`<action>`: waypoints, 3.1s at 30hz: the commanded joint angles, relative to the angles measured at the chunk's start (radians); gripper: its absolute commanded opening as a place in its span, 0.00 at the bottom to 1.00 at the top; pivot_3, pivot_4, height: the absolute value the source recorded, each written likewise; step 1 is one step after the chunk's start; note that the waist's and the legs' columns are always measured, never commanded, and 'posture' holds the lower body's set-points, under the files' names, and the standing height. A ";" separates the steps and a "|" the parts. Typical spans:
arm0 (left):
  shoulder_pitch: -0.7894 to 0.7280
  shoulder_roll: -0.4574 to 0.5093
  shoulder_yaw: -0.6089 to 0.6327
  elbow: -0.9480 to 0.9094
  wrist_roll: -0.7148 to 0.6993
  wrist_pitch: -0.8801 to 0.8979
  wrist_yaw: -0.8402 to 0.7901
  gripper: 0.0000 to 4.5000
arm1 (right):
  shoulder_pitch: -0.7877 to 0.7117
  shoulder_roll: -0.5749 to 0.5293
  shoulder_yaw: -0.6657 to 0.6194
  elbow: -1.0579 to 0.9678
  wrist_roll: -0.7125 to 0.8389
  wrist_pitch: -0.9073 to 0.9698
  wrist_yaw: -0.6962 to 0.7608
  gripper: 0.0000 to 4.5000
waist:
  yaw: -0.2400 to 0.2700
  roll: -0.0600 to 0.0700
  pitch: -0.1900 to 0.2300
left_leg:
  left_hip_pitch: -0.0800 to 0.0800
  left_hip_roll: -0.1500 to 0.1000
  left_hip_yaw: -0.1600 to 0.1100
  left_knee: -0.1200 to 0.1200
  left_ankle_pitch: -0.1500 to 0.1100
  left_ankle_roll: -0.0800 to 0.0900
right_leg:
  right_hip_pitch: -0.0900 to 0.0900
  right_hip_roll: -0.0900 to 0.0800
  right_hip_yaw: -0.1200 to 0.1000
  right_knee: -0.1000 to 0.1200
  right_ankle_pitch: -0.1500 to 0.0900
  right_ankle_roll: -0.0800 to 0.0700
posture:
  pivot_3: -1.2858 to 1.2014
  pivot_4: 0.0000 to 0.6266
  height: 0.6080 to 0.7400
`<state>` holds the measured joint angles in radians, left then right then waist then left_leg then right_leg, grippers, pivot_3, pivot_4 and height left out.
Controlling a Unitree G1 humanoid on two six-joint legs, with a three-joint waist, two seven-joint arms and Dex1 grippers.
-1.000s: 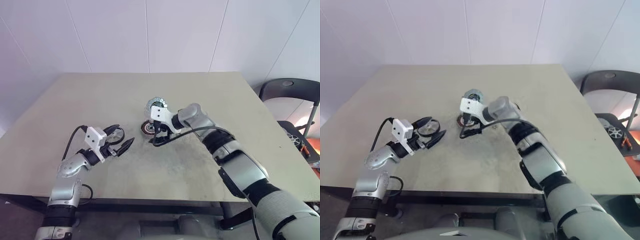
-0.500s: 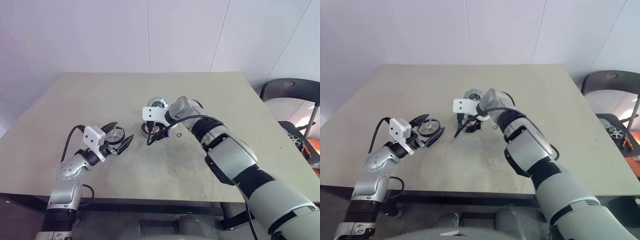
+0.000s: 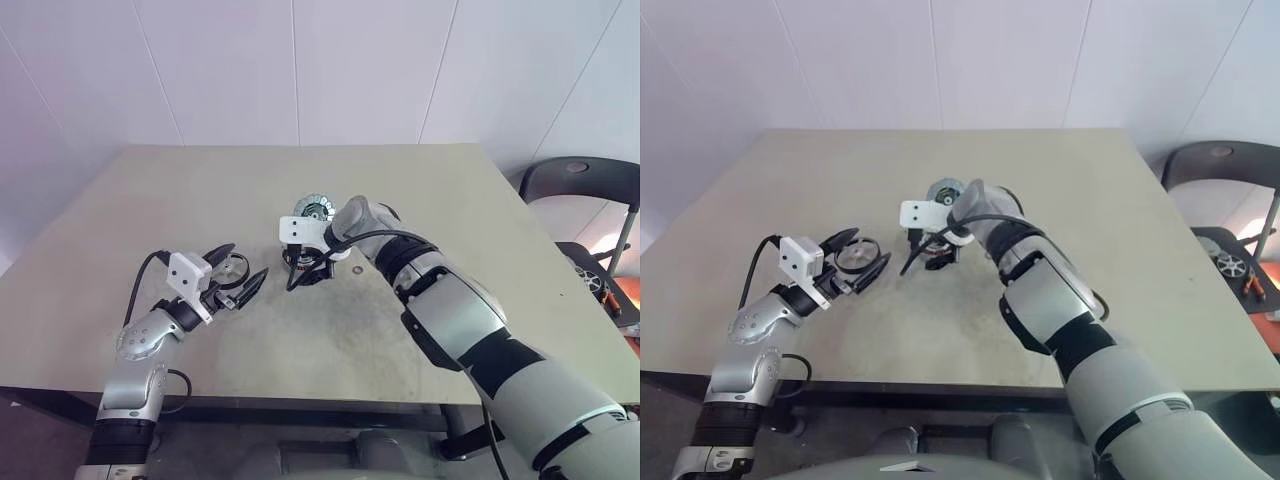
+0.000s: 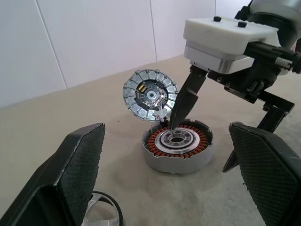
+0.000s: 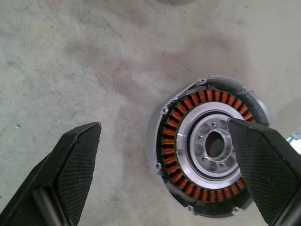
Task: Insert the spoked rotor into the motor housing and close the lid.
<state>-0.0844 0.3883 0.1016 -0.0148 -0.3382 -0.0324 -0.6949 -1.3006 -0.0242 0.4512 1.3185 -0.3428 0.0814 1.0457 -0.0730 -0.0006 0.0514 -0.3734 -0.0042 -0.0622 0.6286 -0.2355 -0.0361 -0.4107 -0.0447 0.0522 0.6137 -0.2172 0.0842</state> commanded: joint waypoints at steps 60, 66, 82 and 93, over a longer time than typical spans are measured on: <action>0.000 -0.020 0.008 -0.021 0.009 -0.065 0.024 1.00 | 0.018 0.079 -0.181 0.051 -0.006 0.216 -0.181 0.44 | -0.008 -0.001 -0.001 | 0.001 0.000 0.000 0.002 0.000 0.000 | 0.002 0.000 0.000 0.001 0.000 0.000 | 0.52 0.00 1.00; -0.002 -0.024 0.002 -0.021 0.013 -0.062 0.026 1.00 | -0.015 0.058 -0.145 0.027 -0.024 0.102 -0.022 0.44 | -0.010 -0.001 -0.001 | 0.001 0.000 0.000 0.001 0.000 0.000 | 0.001 0.000 0.000 0.001 0.000 0.000 | 0.52 0.00 1.00; -0.027 -0.037 -0.009 0.020 0.017 -0.073 0.003 1.00 | 0.158 -0.096 -0.053 -0.298 -0.026 0.076 0.324 0.44 | -0.023 -0.001 -0.001 | 0.000 0.000 -0.001 0.001 0.000 0.000 | 0.001 0.000 0.000 0.001 0.000 0.001 | 0.52 0.00 1.00; -0.027 -0.036 -0.008 0.025 0.016 -0.073 -0.007 1.00 | 0.473 -0.251 0.074 -0.895 -0.010 0.354 0.432 0.44 | 0.029 -0.003 -0.002 | 0.001 -0.001 -0.001 0.002 0.000 0.000 | 0.003 -0.001 -0.001 0.000 -0.001 0.002 | 0.52 0.00 1.00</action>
<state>-0.0921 0.3474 0.0910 0.0268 -0.3163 -0.0924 -0.6970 -0.8628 -0.2699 0.4692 0.4591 -0.3681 0.3835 1.4239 -0.0436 -0.0034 0.0494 -0.3726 -0.0054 -0.0631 0.6305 -0.2356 -0.0363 -0.4079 -0.0460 0.0515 0.6137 -0.2186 0.0866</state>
